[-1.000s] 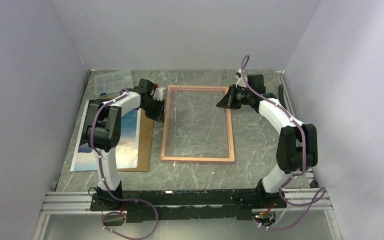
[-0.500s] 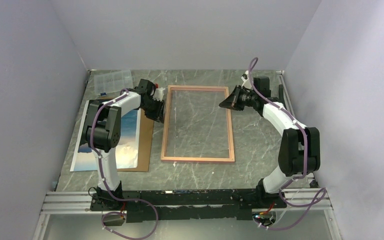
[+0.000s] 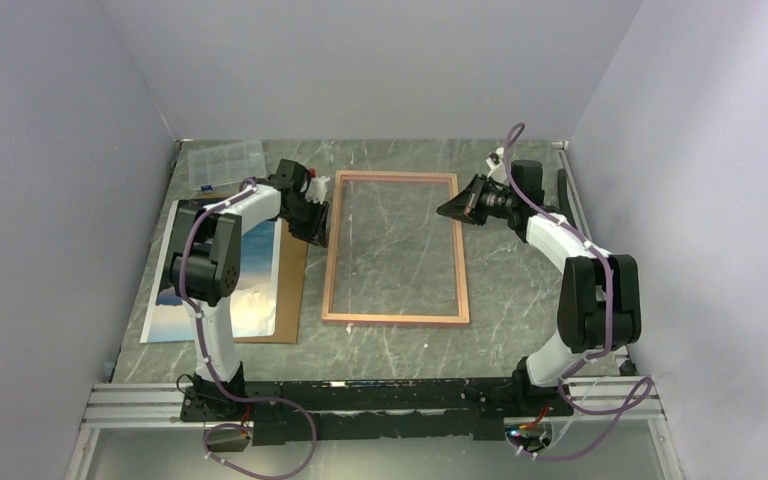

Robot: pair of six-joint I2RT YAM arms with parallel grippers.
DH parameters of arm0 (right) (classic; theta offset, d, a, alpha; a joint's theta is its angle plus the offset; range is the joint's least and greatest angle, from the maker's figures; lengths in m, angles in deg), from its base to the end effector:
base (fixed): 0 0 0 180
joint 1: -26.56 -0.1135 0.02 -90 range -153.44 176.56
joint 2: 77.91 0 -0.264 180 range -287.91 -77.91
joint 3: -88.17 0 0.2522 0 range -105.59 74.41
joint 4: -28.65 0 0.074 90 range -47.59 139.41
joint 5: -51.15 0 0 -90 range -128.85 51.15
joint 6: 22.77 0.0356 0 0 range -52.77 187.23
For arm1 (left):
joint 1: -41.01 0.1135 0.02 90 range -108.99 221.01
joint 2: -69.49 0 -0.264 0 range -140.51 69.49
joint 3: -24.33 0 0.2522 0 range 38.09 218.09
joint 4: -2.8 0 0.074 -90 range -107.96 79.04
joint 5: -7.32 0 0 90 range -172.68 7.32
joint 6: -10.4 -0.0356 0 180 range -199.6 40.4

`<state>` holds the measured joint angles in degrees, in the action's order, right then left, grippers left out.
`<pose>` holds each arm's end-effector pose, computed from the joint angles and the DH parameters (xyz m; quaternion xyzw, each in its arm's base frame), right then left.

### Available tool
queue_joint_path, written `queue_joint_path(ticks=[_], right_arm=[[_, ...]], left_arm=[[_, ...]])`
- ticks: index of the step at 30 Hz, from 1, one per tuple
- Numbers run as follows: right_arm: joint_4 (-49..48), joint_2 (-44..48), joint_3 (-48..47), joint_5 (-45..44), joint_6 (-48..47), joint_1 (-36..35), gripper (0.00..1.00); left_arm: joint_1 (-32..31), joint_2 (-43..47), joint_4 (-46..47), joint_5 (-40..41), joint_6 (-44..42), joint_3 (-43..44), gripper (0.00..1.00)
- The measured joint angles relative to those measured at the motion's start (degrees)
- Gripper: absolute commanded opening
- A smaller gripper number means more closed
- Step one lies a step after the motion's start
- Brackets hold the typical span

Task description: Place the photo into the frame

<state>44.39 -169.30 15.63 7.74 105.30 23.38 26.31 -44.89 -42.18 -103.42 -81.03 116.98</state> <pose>0.3442 0.0450 0.2400 0.0684 0.8309 0.4781 0.2763 0.3892 -0.1151 0.1620 0.1711 0.9488 -0.1981 0.1769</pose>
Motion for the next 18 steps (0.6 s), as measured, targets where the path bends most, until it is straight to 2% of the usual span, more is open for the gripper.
queue_joint_path(ticks=[7,18], right_arm=[[-6.43,0.13,4.24,0.85,8.44,-0.39,0.00],[-9.42,0.57,4.22,3.43,11.96,-0.87,0.00]], left_arm=[[0.00,0.94,0.57,-1.03,0.20,-1.60,0.34],[-0.02,1.27,1.01,-1.09,0.17,-2.21,0.33]])
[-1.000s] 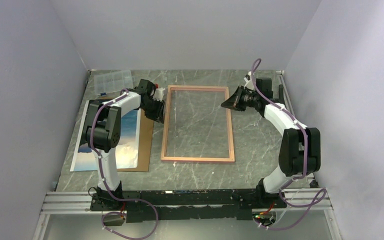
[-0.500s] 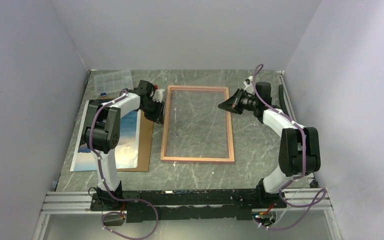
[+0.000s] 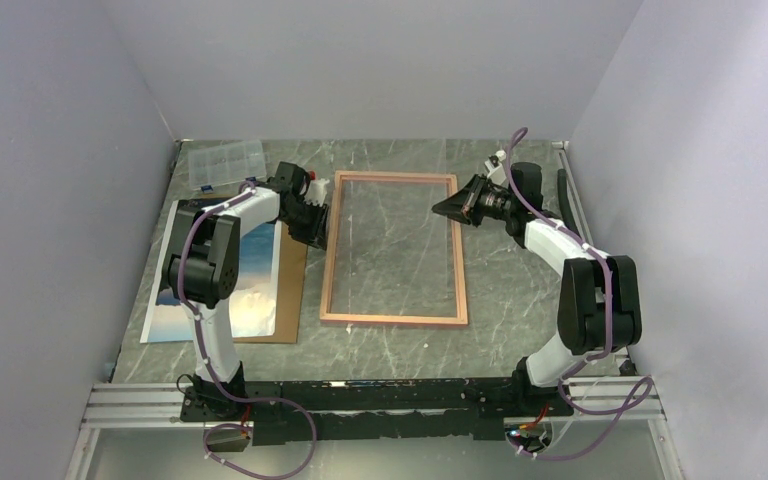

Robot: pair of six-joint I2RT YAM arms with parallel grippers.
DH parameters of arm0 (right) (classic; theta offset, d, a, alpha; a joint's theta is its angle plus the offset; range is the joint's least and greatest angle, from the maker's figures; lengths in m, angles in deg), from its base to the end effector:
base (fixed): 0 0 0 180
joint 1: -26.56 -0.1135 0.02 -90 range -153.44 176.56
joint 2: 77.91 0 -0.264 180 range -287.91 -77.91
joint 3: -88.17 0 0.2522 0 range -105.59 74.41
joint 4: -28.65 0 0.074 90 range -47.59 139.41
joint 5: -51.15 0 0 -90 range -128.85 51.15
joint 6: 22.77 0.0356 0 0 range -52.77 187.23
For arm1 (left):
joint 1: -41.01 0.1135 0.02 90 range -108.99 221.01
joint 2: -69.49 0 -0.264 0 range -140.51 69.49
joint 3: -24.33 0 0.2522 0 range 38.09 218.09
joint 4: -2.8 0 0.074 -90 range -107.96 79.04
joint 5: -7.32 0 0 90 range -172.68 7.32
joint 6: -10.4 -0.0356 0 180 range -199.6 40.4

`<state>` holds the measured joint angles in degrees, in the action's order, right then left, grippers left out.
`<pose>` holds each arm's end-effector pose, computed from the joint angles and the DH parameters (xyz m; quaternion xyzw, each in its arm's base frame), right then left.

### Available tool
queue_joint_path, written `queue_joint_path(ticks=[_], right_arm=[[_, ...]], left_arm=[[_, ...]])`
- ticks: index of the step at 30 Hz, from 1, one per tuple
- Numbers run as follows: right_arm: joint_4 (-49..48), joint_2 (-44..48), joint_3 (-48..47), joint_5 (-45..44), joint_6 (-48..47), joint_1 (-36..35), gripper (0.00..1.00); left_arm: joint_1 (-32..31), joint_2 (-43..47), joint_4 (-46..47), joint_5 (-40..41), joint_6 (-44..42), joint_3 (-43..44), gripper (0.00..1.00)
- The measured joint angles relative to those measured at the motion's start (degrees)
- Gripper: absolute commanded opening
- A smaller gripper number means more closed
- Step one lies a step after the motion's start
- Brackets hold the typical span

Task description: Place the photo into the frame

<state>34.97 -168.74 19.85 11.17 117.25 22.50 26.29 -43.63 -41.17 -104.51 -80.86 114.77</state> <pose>0.3389 0.0514 0.2342 0.1065 0.8022 0.5338 0.2452 0.3823 -0.1141 0.1608 0.1716 0.9469 -0.2074 0.1756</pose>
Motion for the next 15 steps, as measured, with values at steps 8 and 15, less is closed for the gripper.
queue_joint_path(ticks=[8,15], right_arm=[[-4.22,0.31,0.61,1.62,4.24,-0.17,0.00],[-5.79,-0.61,0.59,2.99,5.51,-0.15,0.00]], left_arm=[[0.00,0.35,0.52,0.00,-0.02,-0.63,0.31],[0.02,0.70,1.25,0.00,0.00,-1.27,0.31]])
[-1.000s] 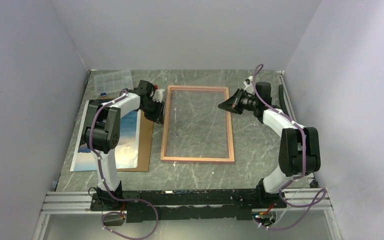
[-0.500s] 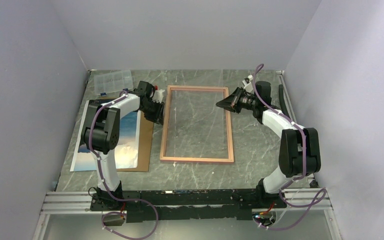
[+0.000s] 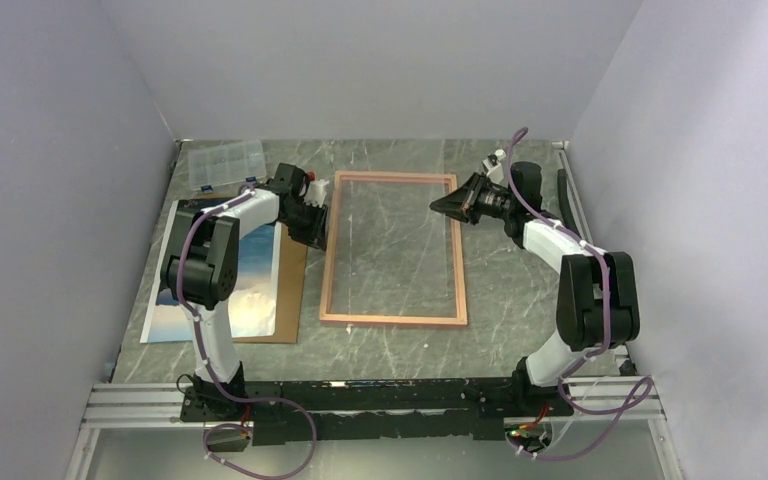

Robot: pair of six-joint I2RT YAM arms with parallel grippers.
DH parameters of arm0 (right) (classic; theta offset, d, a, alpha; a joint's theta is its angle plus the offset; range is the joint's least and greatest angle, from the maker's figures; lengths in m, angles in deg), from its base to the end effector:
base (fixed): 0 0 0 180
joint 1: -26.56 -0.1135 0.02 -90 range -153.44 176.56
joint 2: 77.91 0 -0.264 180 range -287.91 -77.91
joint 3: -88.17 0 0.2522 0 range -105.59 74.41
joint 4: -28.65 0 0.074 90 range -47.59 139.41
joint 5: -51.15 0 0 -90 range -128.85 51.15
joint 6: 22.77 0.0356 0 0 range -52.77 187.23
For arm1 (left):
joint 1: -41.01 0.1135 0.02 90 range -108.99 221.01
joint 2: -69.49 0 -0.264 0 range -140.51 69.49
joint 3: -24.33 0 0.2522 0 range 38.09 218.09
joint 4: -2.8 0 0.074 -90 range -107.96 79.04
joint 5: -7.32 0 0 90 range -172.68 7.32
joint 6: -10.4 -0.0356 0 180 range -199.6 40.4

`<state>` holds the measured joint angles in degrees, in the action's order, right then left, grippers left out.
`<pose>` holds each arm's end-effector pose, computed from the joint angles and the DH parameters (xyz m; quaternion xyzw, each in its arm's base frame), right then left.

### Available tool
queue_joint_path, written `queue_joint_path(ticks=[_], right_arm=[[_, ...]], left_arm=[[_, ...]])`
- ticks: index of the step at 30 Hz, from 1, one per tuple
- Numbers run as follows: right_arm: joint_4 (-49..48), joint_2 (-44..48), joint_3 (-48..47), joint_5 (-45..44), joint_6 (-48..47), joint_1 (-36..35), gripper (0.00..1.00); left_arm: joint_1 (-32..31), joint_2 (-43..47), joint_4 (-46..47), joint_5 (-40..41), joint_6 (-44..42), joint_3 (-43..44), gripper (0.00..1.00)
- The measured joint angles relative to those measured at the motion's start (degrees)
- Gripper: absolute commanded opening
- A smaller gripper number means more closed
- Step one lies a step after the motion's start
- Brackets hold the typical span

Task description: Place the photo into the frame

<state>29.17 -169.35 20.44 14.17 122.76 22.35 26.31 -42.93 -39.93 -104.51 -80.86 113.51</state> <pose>0.3415 0.0537 0.2368 0.1070 0.7823 0.5670 0.2346 0.3797 -0.1133 0.1603 0.1724 0.9456 -0.2079 0.1813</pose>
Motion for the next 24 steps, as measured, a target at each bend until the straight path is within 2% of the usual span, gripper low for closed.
queue_joint_path(ticks=[7,16,24], right_arm=[[0.74,-4.00,-0.79,0.02,-0.04,0.15,0.00],[5.03,-4.61,-1.99,-0.87,-1.18,0.44,0.00],[5.38,-4.50,-1.60,-2.32,3.06,0.48,0.00]], left_arm=[[0.00,0.33,0.55,0.17,-0.07,-0.57,0.31],[0.04,0.76,1.14,0.31,-0.04,-1.20,0.31],[0.04,1.07,1.79,0.39,-0.07,-1.81,0.31]])
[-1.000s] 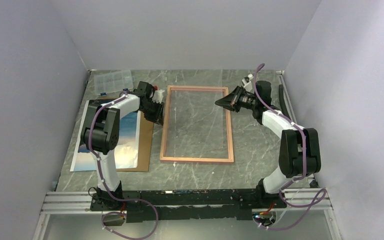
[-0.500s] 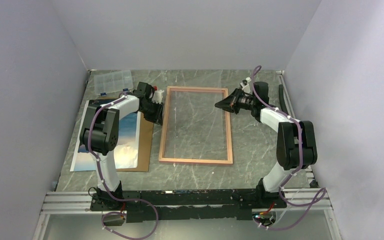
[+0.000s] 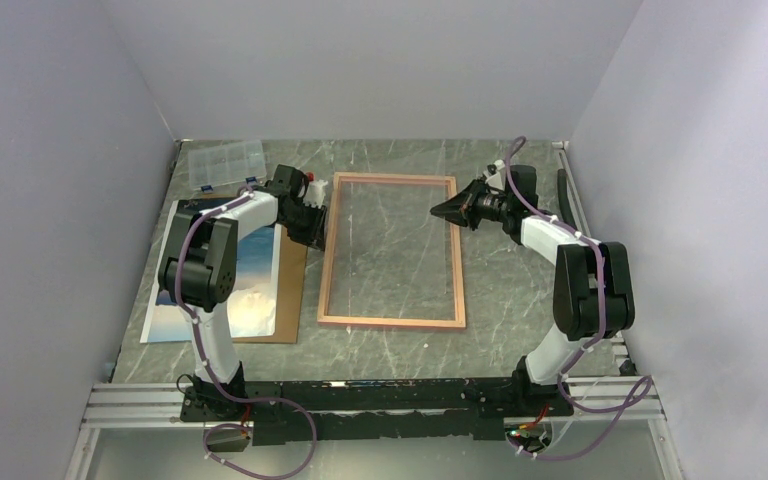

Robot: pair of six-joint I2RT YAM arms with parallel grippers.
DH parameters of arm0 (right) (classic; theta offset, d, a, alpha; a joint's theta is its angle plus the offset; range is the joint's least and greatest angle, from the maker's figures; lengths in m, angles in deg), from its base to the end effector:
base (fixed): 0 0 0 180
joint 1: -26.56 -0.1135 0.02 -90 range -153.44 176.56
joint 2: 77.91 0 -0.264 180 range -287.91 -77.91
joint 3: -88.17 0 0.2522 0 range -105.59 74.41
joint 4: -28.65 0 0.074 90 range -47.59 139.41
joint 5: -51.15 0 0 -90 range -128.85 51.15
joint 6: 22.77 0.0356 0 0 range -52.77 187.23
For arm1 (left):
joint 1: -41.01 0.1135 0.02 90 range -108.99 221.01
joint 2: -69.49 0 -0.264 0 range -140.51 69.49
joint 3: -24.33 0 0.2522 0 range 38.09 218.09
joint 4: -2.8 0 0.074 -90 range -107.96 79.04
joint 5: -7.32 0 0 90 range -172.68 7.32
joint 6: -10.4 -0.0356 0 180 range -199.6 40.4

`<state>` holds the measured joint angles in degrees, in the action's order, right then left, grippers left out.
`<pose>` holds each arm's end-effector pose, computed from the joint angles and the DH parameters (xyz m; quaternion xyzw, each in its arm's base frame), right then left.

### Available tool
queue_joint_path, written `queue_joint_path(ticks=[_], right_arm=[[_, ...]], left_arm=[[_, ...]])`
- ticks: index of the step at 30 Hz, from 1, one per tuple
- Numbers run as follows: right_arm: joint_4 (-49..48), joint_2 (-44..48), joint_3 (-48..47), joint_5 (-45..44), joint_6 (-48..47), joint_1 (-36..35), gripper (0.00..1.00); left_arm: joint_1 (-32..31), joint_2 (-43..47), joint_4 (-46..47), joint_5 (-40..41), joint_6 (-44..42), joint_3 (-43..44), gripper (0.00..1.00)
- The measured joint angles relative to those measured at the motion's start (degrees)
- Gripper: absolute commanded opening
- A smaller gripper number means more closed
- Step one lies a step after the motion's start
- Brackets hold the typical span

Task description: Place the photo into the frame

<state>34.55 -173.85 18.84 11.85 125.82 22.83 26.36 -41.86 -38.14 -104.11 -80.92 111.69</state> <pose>0.3517 0.0505 0.2112 0.1823 0.7981 0.5461 0.1777 0.3759 -0.1117 0.1598 0.1732 0.9442 -0.2050 0.1907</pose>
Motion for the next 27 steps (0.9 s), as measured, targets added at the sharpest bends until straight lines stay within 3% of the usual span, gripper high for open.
queue_joint_path(ticks=[27], right_arm=[[-0.46,5.33,-1.38,-7.52,9.38,-6.62,0.00]], left_arm=[[0.07,1.40,2.49,0.17,0.00,-2.56,0.30]])
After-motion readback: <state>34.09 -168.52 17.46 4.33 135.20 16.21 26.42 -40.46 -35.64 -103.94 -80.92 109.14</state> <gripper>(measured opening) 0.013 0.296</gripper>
